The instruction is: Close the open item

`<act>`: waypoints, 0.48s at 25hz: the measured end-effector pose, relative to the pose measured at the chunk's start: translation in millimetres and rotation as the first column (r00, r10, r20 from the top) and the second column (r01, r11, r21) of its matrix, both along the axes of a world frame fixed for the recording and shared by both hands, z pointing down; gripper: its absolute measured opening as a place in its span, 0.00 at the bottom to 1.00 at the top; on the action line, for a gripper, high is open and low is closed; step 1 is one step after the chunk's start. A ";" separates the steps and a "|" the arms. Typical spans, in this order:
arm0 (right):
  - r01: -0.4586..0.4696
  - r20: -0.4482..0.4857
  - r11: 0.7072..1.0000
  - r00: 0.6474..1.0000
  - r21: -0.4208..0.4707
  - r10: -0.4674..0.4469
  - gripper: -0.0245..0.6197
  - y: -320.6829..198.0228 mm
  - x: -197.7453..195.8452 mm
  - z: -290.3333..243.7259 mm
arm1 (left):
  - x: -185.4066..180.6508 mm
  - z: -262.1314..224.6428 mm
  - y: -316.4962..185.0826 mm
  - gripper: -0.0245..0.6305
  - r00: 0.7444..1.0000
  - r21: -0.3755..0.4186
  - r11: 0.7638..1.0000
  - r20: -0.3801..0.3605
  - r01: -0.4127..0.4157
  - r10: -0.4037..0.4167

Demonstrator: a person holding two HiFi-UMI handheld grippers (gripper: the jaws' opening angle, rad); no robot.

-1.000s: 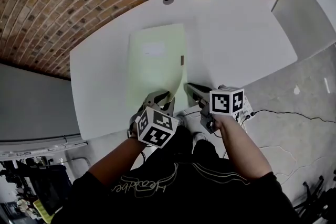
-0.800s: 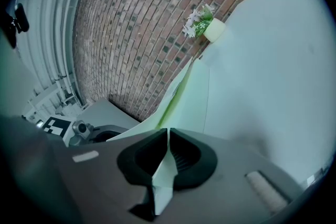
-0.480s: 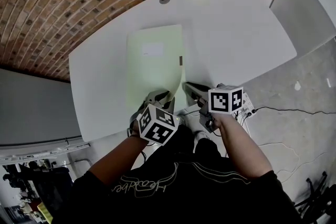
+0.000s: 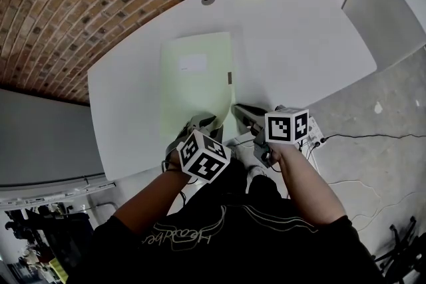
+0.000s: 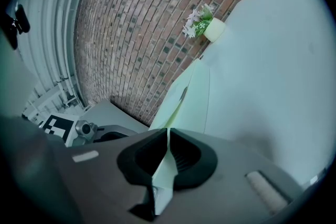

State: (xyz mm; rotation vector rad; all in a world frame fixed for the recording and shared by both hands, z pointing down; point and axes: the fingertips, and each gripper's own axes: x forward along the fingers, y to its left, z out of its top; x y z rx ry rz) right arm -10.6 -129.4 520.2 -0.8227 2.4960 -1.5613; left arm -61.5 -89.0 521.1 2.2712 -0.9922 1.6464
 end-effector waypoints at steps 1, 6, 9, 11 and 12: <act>0.001 0.002 1.000 1.000 0.000 -0.001 0.07 -0.2 0.0 0.2 | 0.1 0.4 0.1 0.12 1.000 -0.003 1.000 0.007 -0.004 0.004; -0.029 0.022 1.000 0.999 -0.004 0.029 0.07 -3.2 6.8 -1.6 | 0.9 0.6 1.1 0.12 0.999 -0.014 0.999 0.037 -0.028 0.029; -0.034 0.018 0.999 0.999 -0.004 0.034 0.07 -5.6 8.1 -1.9 | 1.3 1.7 1.3 0.12 0.996 -0.026 0.998 0.066 -0.051 0.053; -0.036 0.015 0.999 0.999 0.002 0.036 0.08 -8.6 7.9 -3.8 | 2.0 2.9 1.4 0.12 0.993 -0.040 0.997 0.091 -0.069 0.072; -0.039 0.014 0.999 0.999 0.007 0.038 0.07 -10.3 7.8 -4.9 | 2.2 3.6 1.5 0.12 0.991 -0.047 0.996 0.105 -0.079 0.083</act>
